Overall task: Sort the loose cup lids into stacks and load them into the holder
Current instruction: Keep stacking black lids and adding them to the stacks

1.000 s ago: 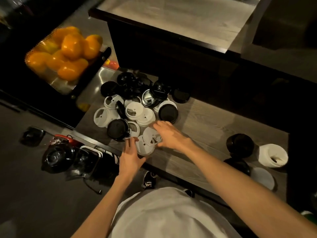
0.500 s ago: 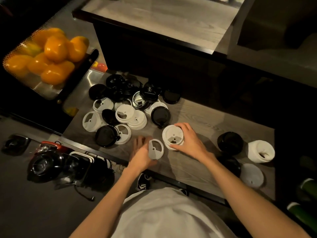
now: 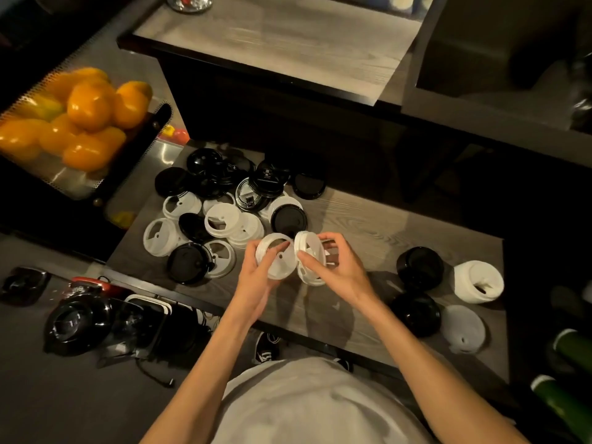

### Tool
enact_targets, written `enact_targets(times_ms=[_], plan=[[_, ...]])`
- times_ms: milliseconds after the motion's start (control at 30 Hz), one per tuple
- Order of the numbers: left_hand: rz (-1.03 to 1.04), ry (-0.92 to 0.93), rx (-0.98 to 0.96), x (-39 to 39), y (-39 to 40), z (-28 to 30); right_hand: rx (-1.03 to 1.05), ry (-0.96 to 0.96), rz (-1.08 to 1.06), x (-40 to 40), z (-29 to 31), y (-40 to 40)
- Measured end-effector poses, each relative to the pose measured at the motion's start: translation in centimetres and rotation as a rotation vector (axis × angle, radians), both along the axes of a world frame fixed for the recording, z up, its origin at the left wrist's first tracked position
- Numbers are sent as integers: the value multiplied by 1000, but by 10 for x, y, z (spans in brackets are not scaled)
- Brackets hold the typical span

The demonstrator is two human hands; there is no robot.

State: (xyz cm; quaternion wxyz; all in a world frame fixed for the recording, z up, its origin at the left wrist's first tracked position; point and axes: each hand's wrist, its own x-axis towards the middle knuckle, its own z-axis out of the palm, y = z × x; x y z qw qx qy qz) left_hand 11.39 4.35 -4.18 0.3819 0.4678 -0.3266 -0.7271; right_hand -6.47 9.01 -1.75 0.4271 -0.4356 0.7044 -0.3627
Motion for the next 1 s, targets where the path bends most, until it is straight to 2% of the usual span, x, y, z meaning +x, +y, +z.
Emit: enact_targets(times_ms=[133, 300, 533, 600, 700, 1000], plan=[[-37, 129, 31, -14, 5, 10, -51, 175, -24, 10, 10, -6], [-108, 199, 46, -29, 12, 23, -147, 263, -18, 13, 15, -6], [-69, 237, 25, -35, 12, 26, -131, 293, 265, -8, 15, -2], [-35, 273, 83, -37, 12, 28, -142, 336, 248, -11, 16, 0], [-41, 291, 58, -40, 12, 28, -183, 394, 157, -6, 19, 4], [-7, 377, 150, -46, 12, 36, -140, 417, 7, 7, 28, 6]])
